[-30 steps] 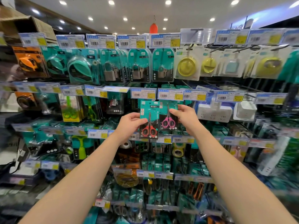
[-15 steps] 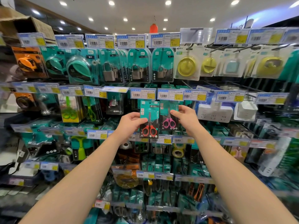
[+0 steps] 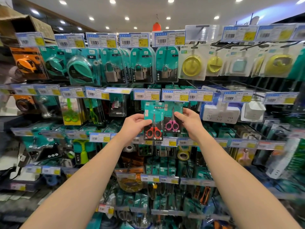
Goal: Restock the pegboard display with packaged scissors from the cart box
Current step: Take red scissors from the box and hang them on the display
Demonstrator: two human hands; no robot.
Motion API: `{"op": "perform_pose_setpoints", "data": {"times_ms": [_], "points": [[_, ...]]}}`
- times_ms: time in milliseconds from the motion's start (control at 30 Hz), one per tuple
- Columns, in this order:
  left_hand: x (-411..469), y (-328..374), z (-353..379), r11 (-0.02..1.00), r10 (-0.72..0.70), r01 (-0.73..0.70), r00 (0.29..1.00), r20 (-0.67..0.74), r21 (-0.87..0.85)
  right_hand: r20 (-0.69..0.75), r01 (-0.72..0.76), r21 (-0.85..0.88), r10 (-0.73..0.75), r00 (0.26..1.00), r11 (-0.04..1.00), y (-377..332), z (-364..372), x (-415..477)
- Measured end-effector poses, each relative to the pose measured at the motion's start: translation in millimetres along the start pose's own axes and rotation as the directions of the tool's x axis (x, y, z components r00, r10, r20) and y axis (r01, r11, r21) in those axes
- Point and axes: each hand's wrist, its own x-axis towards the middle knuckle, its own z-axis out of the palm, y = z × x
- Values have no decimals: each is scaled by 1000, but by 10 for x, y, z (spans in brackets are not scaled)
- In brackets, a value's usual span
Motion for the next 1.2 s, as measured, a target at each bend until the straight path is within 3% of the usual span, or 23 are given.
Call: {"op": "perform_pose_setpoints", "data": {"times_ms": [167,667,1200], "points": [[38,-21,9,1000,-16,16,1000,1,7,-53,-9,134,17,998,991,-14,-41,28],[41,33,42,999,-3,3,1000,-11,53,39,29,-11,-28,999,1000,-59,-102,19],[-11,33,18,999,2,-1,1000,-18,49,13,20,51,-20,1000,999,-44,-39,-9]]}}
